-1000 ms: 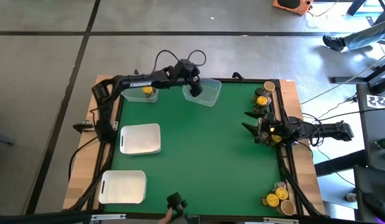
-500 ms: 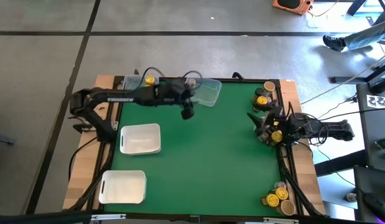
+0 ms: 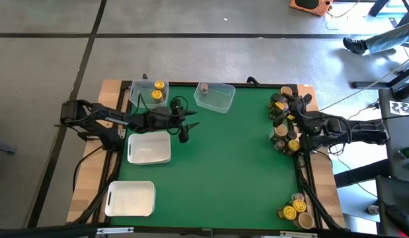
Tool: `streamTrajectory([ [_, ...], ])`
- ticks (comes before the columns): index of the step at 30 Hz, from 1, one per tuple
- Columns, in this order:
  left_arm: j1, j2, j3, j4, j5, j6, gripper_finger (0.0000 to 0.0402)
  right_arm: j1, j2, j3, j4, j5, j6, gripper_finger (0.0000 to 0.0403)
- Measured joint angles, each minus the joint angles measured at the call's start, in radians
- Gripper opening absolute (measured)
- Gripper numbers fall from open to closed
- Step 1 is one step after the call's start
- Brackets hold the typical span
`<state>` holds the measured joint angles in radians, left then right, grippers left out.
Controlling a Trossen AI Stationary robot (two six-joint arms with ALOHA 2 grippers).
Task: Sort spices by type
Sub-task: Put the yellow seasoning bottle into the left transparent bin
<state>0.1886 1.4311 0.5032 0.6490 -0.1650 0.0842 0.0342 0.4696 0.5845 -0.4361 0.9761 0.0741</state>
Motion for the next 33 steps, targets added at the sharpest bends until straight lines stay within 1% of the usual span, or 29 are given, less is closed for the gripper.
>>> streamTrajectory([
  [2,0.000,0.000,-0.032,0.031,0.000,0.008,0.0231,-0.039,0.068,0.057,-0.026,-0.003,0.001,0.0280],
  [5,-0.001,-0.002,-0.062,0.094,0.001,0.012,0.0231,-0.121,0.168,0.140,-0.118,-0.022,0.026,0.0280],
  [8,-0.007,-0.002,-0.080,0.089,0.007,0.026,0.0231,-0.229,0.262,0.217,-0.269,-0.086,0.110,0.0280],
  [10,-0.008,-0.002,-0.098,0.082,0.009,0.048,0.0231,-0.306,0.317,0.263,-0.375,-0.169,0.190,0.0280],
  [13,-0.008,-0.003,-0.124,0.102,0.010,0.053,0.0231,-0.416,0.393,0.307,-0.514,-0.329,0.275,0.0280],
  [16,-0.008,-0.004,-0.132,0.125,0.010,0.051,0.0231,-0.502,0.458,0.319,-0.591,-0.464,0.322,0.0280],
  [19,-0.008,-0.005,-0.132,0.143,0.010,0.063,0.0231,-0.565,0.503,0.319,-0.636,-0.545,0.336,0.0280],
  [22,-0.003,-0.005,-0.132,0.205,0.010,0.124,0.0231,-0.605,0.527,0.319,-0.685,-0.585,0.358,0.0280],
  [24,0.001,-0.005,-0.132,0.241,0.010,0.161,0.0231,-0.623,0.532,0.319,-0.703,-0.588,0.365,0.0280],
  [29,0.001,-0.005,-0.132,0.280,0.010,0.154,0.0231,-0.655,0.531,0.320,-0.700,-0.576,0.358,0.0280],
  [33,0.001,-0.005,-0.132,0.276,0.010,0.122,0.0231,-0.657,0.531,0.320,-0.685,-0.562,0.291,0.0280],
])
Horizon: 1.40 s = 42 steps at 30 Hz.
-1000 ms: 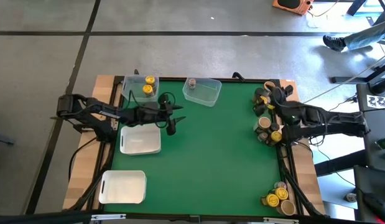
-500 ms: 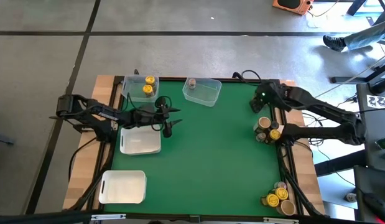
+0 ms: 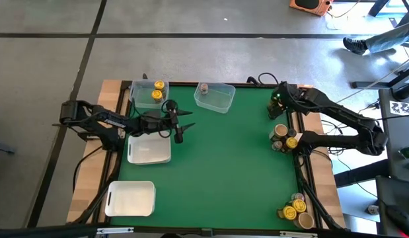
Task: Sort spices by type
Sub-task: Put the yellow seasoning bottle into the left transparent bin
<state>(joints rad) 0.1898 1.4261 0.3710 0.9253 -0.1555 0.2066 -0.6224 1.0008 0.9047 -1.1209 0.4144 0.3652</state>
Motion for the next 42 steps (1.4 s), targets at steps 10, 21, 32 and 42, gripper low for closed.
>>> streamTrajectory([
  [10,0.016,0.000,0.000,0.007,-0.001,-0.019,0.0231,-0.008,0.006,-0.025,0.067,-0.034,0.010,0.0285],
  [21,0.020,0.000,0.001,0.000,0.019,-0.100,0.0231,-0.060,0.094,-0.030,0.055,-0.028,-0.005,0.0365],
  [32,0.019,0.000,0.001,-0.016,0.021,-0.105,0.0231,-0.059,0.204,-0.031,0.052,-0.027,0.030,0.0369],
  [42,0.019,0.000,0.001,-0.024,0.023,-0.096,0.0231,-0.059,0.275,-0.031,0.054,-0.056,0.027,0.0366],
])
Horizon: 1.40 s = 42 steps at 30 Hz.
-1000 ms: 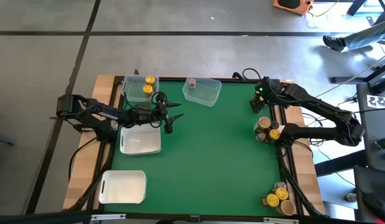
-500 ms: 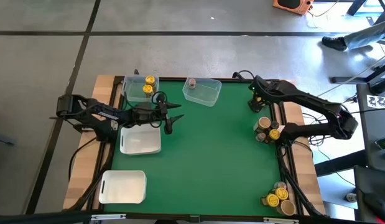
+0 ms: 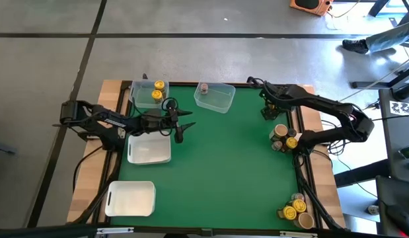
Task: Sort spices by type
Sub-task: Put the yellow seasoning bottle into the left transparent bin
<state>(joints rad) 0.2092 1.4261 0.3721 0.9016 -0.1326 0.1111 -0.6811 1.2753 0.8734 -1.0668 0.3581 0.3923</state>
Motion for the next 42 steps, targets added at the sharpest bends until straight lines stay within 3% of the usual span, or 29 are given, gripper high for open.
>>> streamTrajectory([
  [12,0.000,0.000,0.000,-0.001,0.000,0.019,0.0231,0.001,0.049,0.004,0.017,-0.022,-0.032,0.0239],
  [19,0.000,0.000,0.000,-0.001,0.000,0.019,0.0231,0.022,0.027,0.013,0.016,-0.082,-0.063,0.0240],
  [25,0.000,0.000,0.000,-0.004,0.000,0.019,0.0231,0.145,0.019,0.080,0.055,-0.148,-0.091,0.0240],
  [32,0.000,0.000,0.000,-0.003,0.000,0.019,0.0231,0.299,0.021,0.107,0.259,-0.241,-0.164,0.0241],
  [38,0.000,0.000,0.000,-0.002,0.000,0.019,0.0231,0.411,0.083,0.110,0.407,-0.287,-0.242,0.0237],
  [42,0.000,0.000,0.000,-0.003,0.000,0.019,0.0231,0.470,0.168,0.171,0.408,-0.292,-0.292,0.0238],
])
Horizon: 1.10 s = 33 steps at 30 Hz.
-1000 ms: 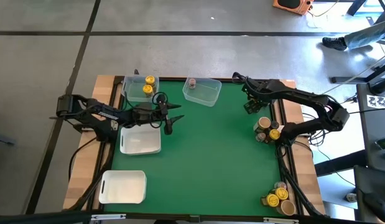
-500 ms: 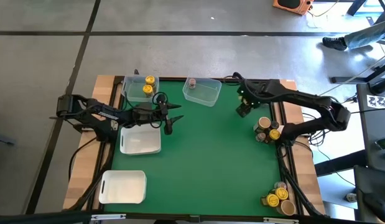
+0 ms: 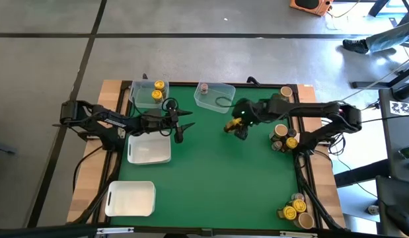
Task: Sort spices by type
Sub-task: Put the yellow seasoning bottle into the left transparent bin
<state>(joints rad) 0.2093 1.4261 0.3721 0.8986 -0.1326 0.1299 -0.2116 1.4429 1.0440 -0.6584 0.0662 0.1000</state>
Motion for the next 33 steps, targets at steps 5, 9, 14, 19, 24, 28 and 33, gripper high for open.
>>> streamTrajectory([
  [5,0.000,0.000,0.000,-0.004,0.000,0.000,0.0231,0.059,0.114,0.126,-0.020,-0.009,-0.080,0.0241],
  [9,0.000,0.000,0.000,-0.014,0.000,0.000,0.0231,0.072,0.205,0.217,-0.075,-0.041,-0.106,0.0239],
  [14,0.000,0.000,0.001,-0.036,0.000,0.000,0.0231,0.068,0.283,0.250,-0.084,-0.059,-0.112,0.0243],
  [19,0.000,0.000,0.001,-0.053,0.000,0.000,0.0231,0.068,0.305,0.254,-0.074,-0.059,-0.132,0.0247],
  [24,0.000,0.000,0.001,-0.051,0.000,-0.001,0.0231,0.077,0.305,0.252,-0.026,-0.058,-0.134,0.0284],
  [28,0.000,0.000,0.003,-0.052,0.002,-0.011,0.0238,0.083,0.302,0.252,-0.015,-0.053,-0.132,0.0327],
  [33,0.000,0.000,0.049,-0.100,0.017,-0.026,0.0271,0.083,0.279,0.251,-0.051,-0.051,-0.145,0.0365],
])
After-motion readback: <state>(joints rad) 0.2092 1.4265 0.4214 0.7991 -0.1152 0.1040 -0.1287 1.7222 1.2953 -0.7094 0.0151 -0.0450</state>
